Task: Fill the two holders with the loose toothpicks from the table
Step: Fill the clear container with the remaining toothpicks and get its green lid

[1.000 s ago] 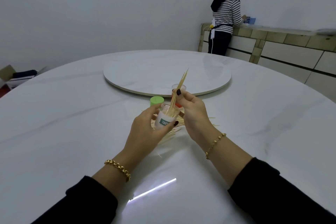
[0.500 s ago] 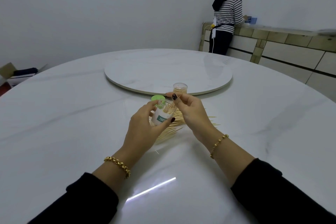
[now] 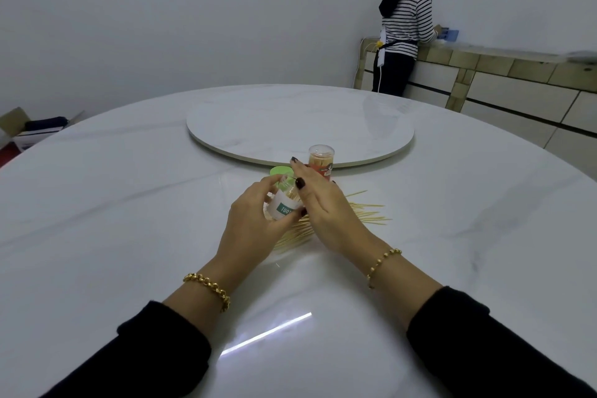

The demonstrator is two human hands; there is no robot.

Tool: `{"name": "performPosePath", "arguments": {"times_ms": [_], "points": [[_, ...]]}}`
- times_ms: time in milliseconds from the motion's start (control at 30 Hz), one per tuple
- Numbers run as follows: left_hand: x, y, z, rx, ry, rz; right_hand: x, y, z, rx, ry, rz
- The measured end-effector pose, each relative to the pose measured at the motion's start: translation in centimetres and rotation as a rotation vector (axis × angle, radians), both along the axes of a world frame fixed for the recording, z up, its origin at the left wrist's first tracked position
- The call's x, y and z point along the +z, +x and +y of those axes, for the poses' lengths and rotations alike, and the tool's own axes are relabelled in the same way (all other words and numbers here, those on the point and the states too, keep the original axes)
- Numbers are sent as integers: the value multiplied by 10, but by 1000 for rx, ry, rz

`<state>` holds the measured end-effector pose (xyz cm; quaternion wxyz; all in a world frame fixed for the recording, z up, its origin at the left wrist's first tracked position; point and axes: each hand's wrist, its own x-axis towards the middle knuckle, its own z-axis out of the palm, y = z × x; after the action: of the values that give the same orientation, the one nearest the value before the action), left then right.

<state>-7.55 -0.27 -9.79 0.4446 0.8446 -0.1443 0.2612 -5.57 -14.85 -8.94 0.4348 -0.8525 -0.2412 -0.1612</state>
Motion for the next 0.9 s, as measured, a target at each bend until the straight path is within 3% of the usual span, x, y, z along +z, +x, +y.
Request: {"name": "performPosePath", "arguments": {"times_ms": [200, 400, 667, 900], "points": [[-2, 8, 15, 44, 34, 37, 0, 4, -8, -72, 72, -60], [-6, 19, 40, 125, 12, 66, -10, 18, -16, -207, -433, 28], [-8, 25, 50, 163, 15, 94, -11, 33, -1, -190, -644, -130], [-6, 21, 43, 130, 28, 83, -14, 33, -6, -238, -568, -174]]}}
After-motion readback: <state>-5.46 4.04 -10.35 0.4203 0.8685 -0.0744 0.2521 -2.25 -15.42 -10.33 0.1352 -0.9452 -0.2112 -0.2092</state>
